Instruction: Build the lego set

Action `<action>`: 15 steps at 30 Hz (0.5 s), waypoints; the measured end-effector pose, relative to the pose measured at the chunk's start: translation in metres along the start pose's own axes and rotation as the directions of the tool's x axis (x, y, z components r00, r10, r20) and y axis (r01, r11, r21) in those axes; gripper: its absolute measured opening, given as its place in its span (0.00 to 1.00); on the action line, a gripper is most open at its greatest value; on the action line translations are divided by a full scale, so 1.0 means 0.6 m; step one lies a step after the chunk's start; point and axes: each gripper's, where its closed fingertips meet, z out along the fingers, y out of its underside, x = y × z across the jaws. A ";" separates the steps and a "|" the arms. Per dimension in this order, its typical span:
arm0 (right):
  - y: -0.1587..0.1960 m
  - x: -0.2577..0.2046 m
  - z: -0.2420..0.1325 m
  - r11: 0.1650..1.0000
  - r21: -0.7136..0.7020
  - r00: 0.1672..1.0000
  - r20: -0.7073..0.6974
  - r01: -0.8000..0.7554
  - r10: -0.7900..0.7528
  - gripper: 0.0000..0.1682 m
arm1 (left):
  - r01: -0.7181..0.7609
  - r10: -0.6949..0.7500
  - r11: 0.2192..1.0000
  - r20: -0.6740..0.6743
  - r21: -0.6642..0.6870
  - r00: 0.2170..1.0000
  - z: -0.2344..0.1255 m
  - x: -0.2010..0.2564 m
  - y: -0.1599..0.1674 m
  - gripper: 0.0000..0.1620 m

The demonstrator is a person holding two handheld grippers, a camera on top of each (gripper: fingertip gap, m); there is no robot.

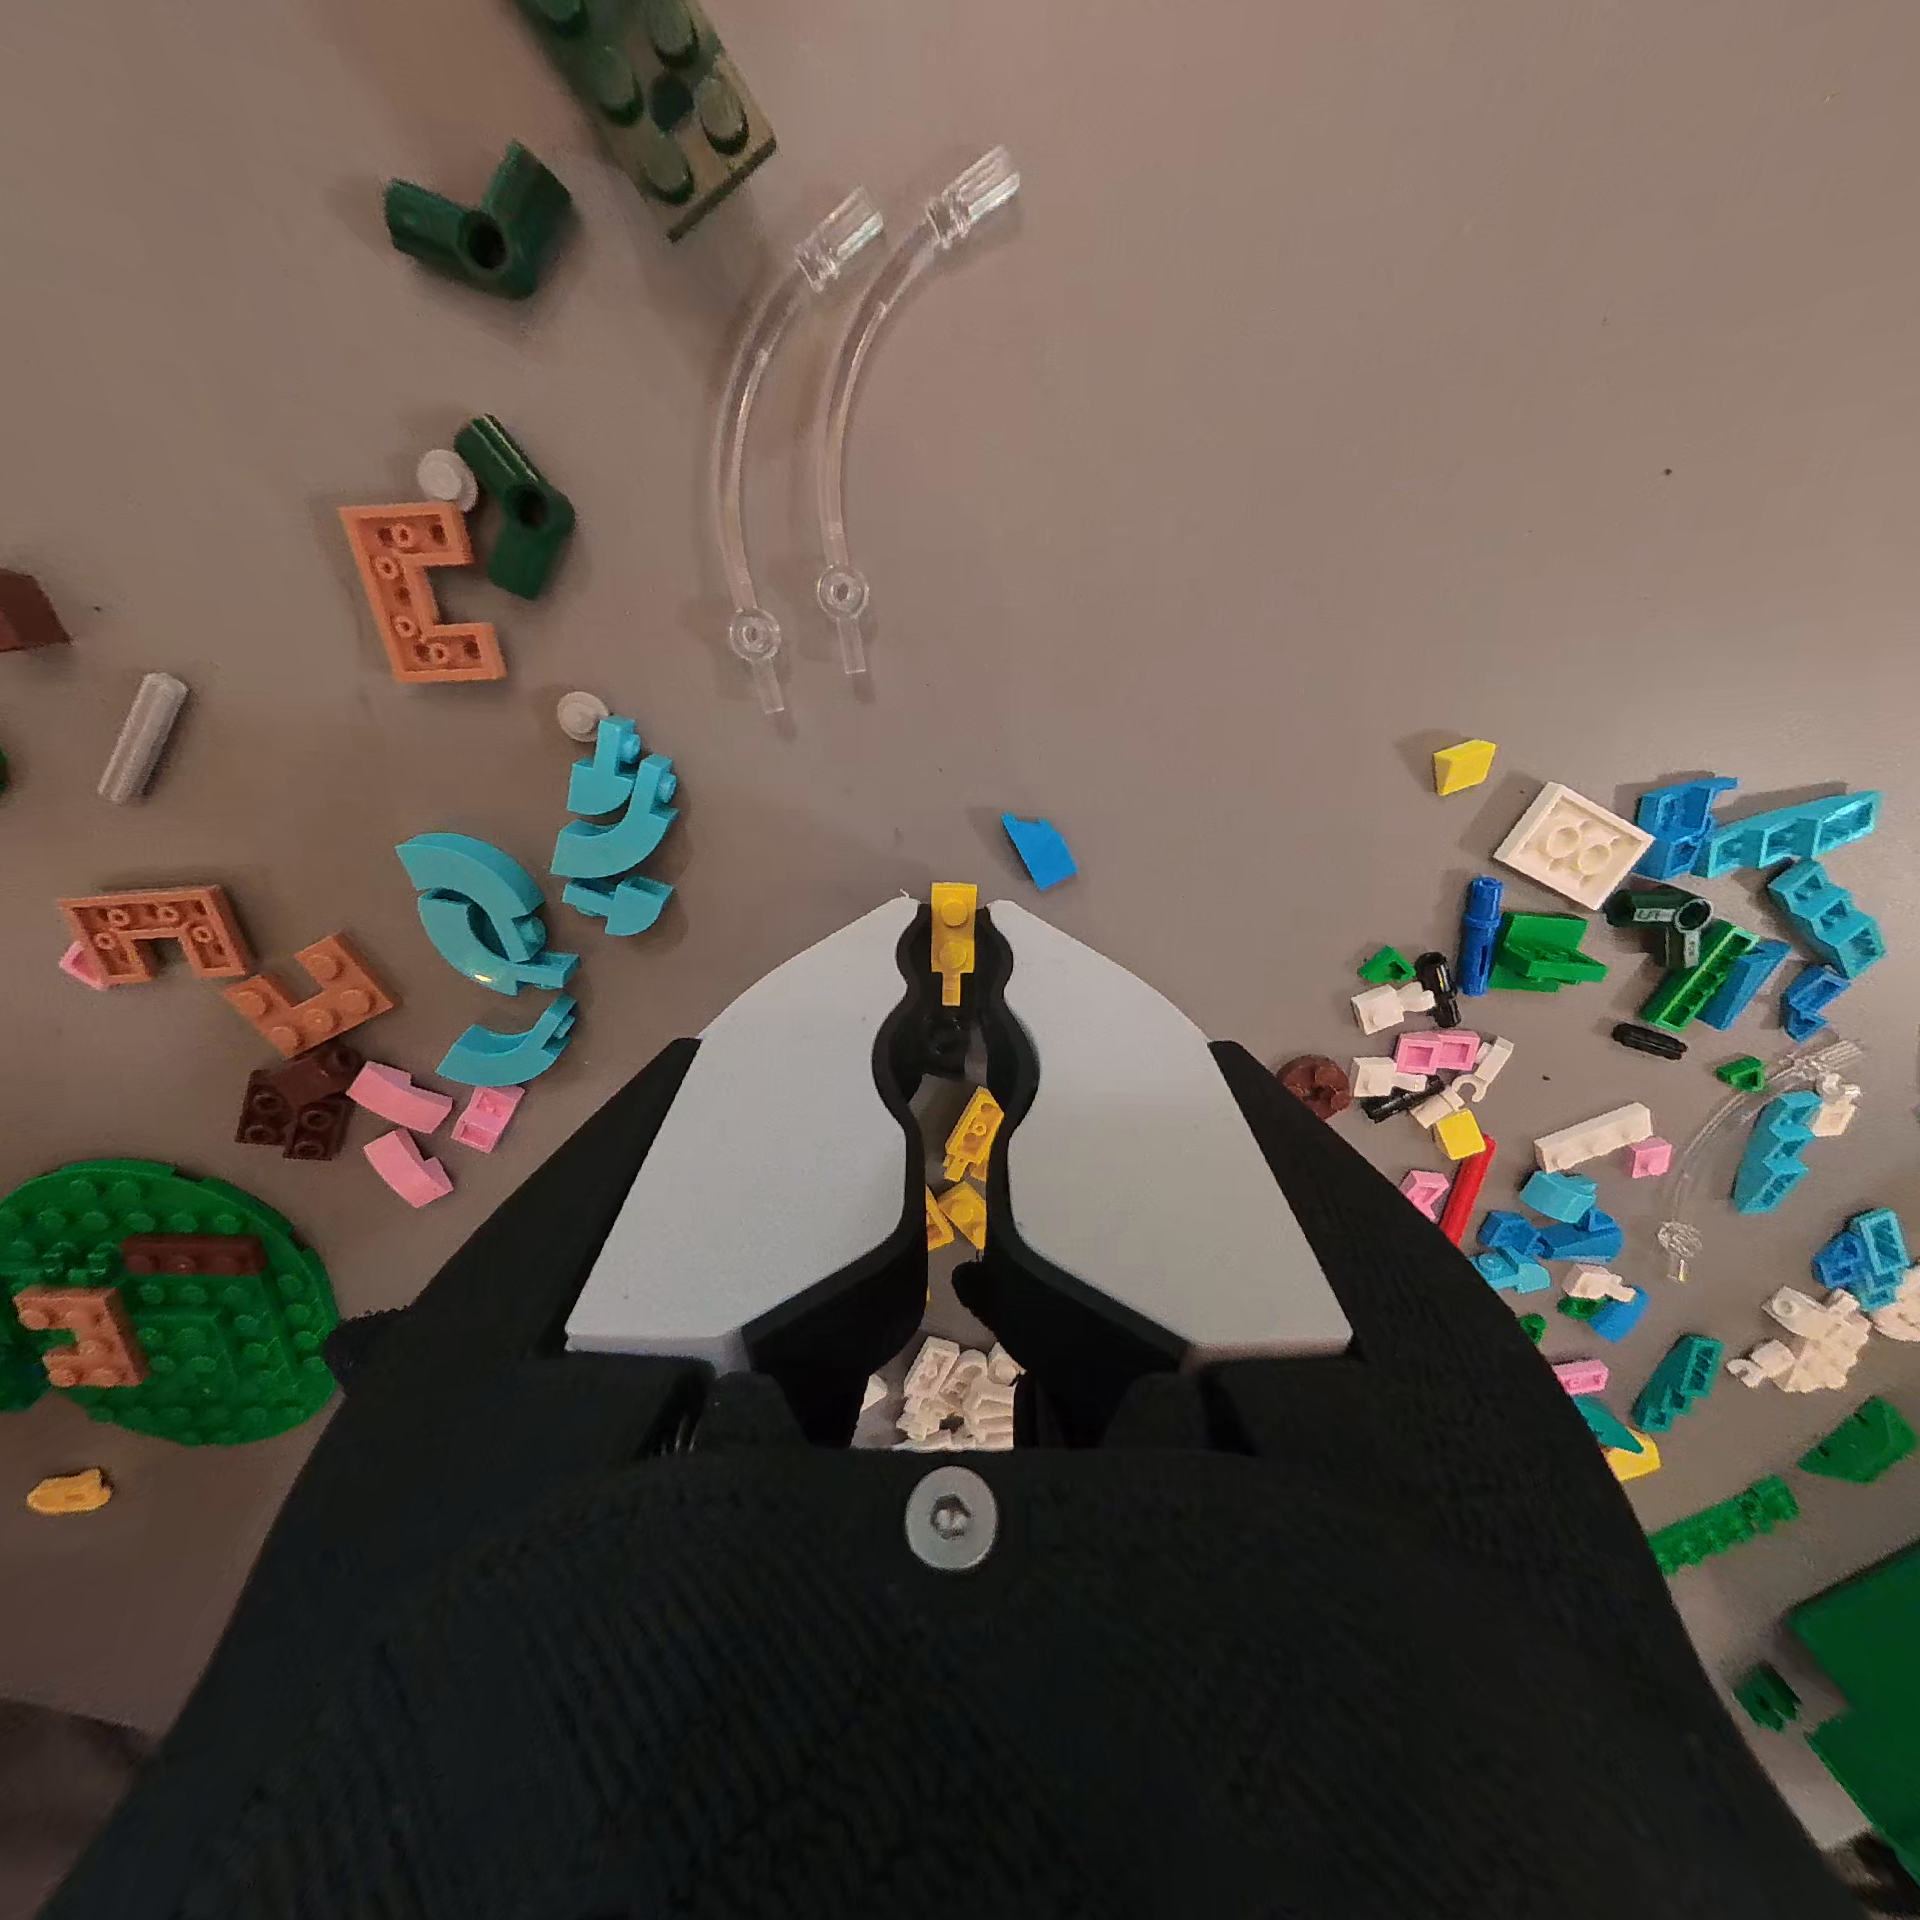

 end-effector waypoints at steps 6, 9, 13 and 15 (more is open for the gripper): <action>-0.005 -0.006 -0.011 1.000 0.025 1.000 -0.003 0.018 -0.018 0.03 | -0.001 0.001 1.000 0.001 -0.002 1.000 0.000 0.000 0.001 0.10; -0.006 -0.009 -0.016 0.999 0.031 1.000 -0.005 0.027 -0.027 0.03 | -0.001 0.001 1.000 0.002 -0.003 1.000 0.000 0.000 0.001 0.10; -0.010 -0.013 -0.022 0.998 0.048 0.999 -0.001 0.035 -0.034 0.03 | -0.004 0.004 1.000 0.001 -0.001 1.000 0.000 0.000 0.000 0.10; -0.013 -0.016 -0.025 0.998 0.057 0.999 -0.002 0.040 -0.040 0.03 | -0.004 0.004 1.000 0.002 0.000 1.000 0.000 0.000 0.000 0.10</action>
